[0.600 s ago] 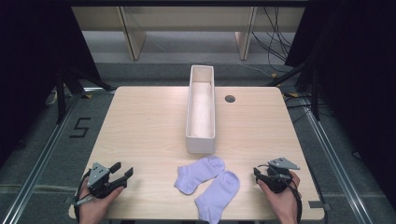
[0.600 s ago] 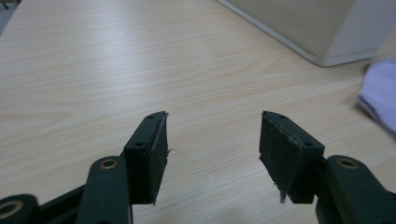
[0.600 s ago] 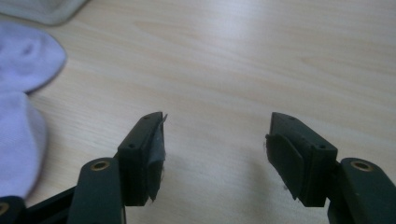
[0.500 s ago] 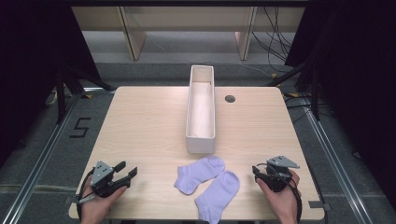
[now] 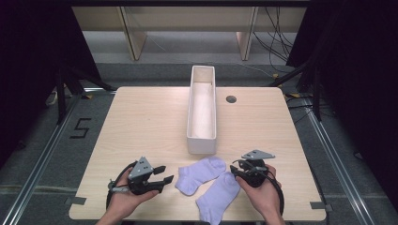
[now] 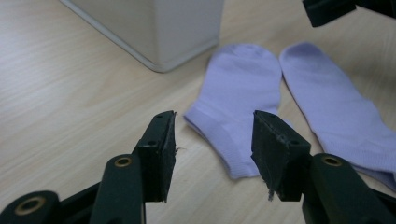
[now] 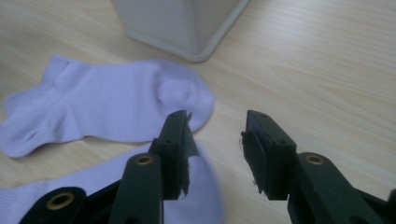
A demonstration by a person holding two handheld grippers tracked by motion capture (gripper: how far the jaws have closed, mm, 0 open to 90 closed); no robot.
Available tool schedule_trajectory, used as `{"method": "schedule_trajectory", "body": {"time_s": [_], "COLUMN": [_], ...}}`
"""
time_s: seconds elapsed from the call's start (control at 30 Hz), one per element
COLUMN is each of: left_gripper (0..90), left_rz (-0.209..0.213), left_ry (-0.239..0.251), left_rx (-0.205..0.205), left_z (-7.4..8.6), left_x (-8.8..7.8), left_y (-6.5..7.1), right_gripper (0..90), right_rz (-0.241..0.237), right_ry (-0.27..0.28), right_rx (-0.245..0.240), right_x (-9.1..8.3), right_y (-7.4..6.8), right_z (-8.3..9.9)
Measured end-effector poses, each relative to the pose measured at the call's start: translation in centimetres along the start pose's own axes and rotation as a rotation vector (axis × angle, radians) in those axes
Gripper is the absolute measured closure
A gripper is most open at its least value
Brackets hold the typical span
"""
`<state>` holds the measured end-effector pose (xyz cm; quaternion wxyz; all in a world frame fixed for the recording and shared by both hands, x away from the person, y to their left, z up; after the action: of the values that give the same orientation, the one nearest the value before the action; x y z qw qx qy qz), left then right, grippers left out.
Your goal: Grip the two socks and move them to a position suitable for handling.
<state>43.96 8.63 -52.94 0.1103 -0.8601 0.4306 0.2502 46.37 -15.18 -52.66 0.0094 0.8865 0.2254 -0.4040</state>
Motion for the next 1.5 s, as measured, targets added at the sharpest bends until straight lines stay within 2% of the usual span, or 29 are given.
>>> {"method": "schedule_trajectory", "body": {"time_s": [0.03, 0.07, 0.1, 0.17, 0.2, 0.23, 0.3, 0.33, 0.37, 0.4, 0.43, 0.53, 0.57, 0.63, 0.73, 0.83, 1.0, 1.03, 1.13, 1.17, 1.2, 1.23, 1.3, 1.37, 1.4, 1.5], "left_gripper": [48.7, 48.5, 48.5, 48.9, 50.4, 52.4, 54.2, 54.3, 53.9, 52.4, 50.6, 48.3, 49.0, 51.4, 58.3, 64.1, 79.2, 81.3, 86.5, 87.0, 87.2, 87.2, 87.2, 87.1, 87.1, 87.0], "left_rz": [0.004, 0.004, 0.022, 0.05, 0.064, 0.064, 0.071, 0.073, 0.082, 0.086, 0.089, 0.087, 0.085, 0.075, 0.057, 0.048, 0.026, 0.022, 0.019, 0.01, 0.01, 0.006, -0.018, -0.019, -0.027, -0.042], "left_ry": [-0.022, -0.022, -0.052, -0.075, -0.086, -0.086, -0.127, -0.133, -0.148, -0.155, -0.154, -0.174, -0.175, -0.189, -0.192, -0.198, -0.201, -0.215, -0.222, -0.225, -0.225, -0.232, -0.246, -0.255, -0.252, -0.279], "left_rx": [0.018, 0.018, 0.061, 0.075, 0.084, 0.084, 0.11, 0.12, 0.134, 0.136, 0.133, 0.149, 0.147, 0.177, 0.206, 0.235, 0.264, 0.275, 0.269, 0.274, 0.274, 0.275, 0.293, 0.284, 0.278, 0.296], "left_z": [0.1, 0.1, 0.3, 0.5, 0.6, 0.6, 1.0, 1.1, 1.2, 1.2, 1.2, 1.5, 1.7, 1.9, 1.9, 2.0, 2.0, 2.1, 2.0, 2.0, 2.0, 2.2, 2.4, 2.9, 3.0, 3.8], "left_x": [0.4, 0.4, 1.2, 2.2, 2.7, 2.7, 3.6, 3.9, 4.1, 4.3, 4.4, 4.7, 4.8, 4.8, 4.9, 4.9, 4.8, 4.7, 4.4, 4.3, 4.3, 3.6, 2.6, 1.6, 1.2, 0.2], "left_y": [0.2, 0.2, 0.7, 1.4, 1.6, 1.6, 1.9, 2.0, 2.1, 2.3, 2.4, 2.5, 2.5, 2.3, 2.1, 2.0, 1.5, 1.4, 1.2, 0.8, 0.8, 0.0, -1.2, -2.2, -2.6, -3.6], "right_gripper": [60.9, 60.9, 60.6, 60.5, 60.9, 60.9, 62.8, 63.2, 63.2, 62.8, 62.3, 61.5, 61.6, 62.6, 67.5, 74.1, 85.4, 86.1, 87.0, 87.0, 87.1, 87.1, 87.0, 87.0, 86.9, 86.7], "right_rz": [-0.007, -0.018, -0.009, -0.007, -0.005, -0.005, -0.008, -0.009, -0.012, 0.007, 0.005, 0.012, 0.01, 0.014, 0.015, 0.02, 0.011, 0.009, 0.008, 0.009, 0.001, -0.008, -0.032, -0.056, -0.062, -0.079], "right_ry": [-0.012, -0.019, -0.029, -0.052, -0.045, -0.045, -0.064, -0.068, -0.07, -0.079, -0.086, -0.096, -0.114, -0.118, -0.148, -0.152, -0.155, -0.16, -0.164, -0.168, -0.152, -0.152, -0.133, -0.121, -0.119, -0.131], "right_rx": [0.022, 0.001, -0.005, 0.011, -0.014, -0.014, -0.023, -0.007, -0.035, -0.034, -0.039, -0.035, -0.003, -0.046, -0.047, -0.06, -0.065, -0.064, -0.051, -0.034, -0.063, -0.038, -0.058, -0.066, -0.08, -0.094], "right_x": [0.3, 0.8, 1.1, 1.9, 2.3, 2.3, 3.4, 3.8, 4.3, 4.6, 4.9, 5.5, 5.6, 6.0, 6.3, 6.6, 6.5, 6.5, 6.5, 6.3, 6.2, 5.9, 5.4, 5.1, 5.1, 5.8], "right_y": [-0.5, -0.7, -0.8, -1.2, -1.0, -1.0, -1.3, -1.5, -1.4, -1.3, -1.2, -1.2, -1.5, -1.2, -1.4, -1.5, -1.8, -1.9, -2.0, -2.3, -2.4, -3.3, -4.4, -5.9, -6.5, -8.1], "right_z": [0.0, -0.1, -0.3, -0.5, -0.8, -0.8, -1.4, -1.6, -1.8, -1.8, -1.9, -1.9, -1.6, -1.5, -0.9, -0.7, -0.5, -0.5, -0.5, -0.4, -0.7, -0.6, -0.9, -1.0, -1.0, -0.8]}}
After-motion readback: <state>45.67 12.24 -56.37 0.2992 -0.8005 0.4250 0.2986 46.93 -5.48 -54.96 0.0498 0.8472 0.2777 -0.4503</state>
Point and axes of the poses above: each handheld gripper's, and its own axes: x roughly forward along the jaws, z roughly out of its underside, y roughly to its right, the point moved 10 cm from there along x, roughly forward along the jaws, and after that the axes turned 6 degrees about x, right-handed, at the moved point
